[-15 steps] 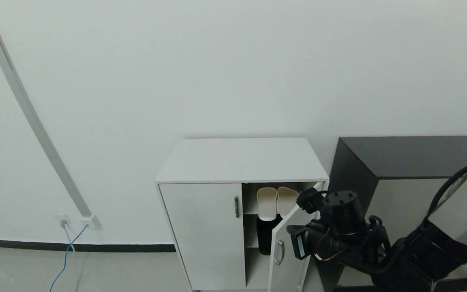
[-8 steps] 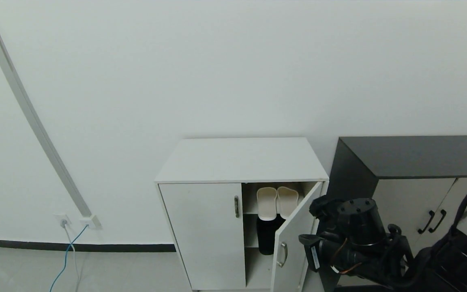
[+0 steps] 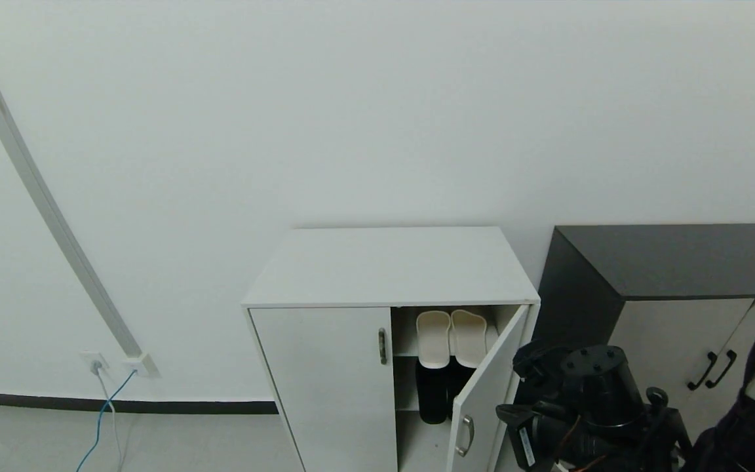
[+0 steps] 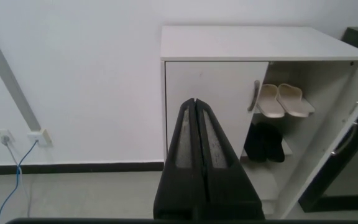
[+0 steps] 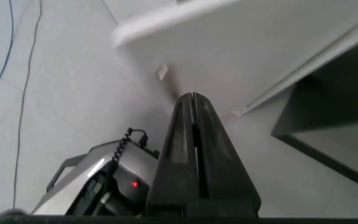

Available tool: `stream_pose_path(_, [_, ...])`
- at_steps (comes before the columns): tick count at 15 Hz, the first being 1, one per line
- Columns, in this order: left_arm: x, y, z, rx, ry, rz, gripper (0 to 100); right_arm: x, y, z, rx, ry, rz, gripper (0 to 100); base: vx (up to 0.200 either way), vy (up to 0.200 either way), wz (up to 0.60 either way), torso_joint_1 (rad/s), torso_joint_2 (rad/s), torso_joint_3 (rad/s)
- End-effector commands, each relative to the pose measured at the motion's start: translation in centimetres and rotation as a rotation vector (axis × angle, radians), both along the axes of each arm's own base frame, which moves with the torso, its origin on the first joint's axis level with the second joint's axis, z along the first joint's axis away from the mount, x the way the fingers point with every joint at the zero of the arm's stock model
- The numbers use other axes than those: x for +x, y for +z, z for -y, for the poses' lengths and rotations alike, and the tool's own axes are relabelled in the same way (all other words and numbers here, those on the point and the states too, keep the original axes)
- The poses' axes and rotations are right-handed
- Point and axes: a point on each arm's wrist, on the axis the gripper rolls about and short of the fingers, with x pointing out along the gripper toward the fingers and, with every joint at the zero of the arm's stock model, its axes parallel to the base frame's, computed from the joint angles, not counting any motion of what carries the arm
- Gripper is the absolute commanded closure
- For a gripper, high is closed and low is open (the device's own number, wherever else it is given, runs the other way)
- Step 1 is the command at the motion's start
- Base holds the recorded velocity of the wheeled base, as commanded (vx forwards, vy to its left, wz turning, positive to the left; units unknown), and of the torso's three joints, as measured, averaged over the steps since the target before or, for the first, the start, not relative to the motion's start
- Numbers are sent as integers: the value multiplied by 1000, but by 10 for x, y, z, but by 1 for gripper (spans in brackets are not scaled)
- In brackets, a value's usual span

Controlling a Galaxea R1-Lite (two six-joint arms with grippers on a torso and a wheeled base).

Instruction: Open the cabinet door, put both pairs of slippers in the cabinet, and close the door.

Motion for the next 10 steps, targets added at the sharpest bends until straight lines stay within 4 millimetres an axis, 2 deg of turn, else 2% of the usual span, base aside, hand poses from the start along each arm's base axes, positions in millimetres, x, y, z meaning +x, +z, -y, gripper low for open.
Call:
stream_pose_path(1, [0,0,0,-2,1,0,100,11,-20,-9,-14,0,-20,100,0,0,0,0,0,0])
stream_pose_path(10, [0,0,0,-2,2,0,100,64,-49,-37,20,-31,27,100,0,0,0,0,0,0])
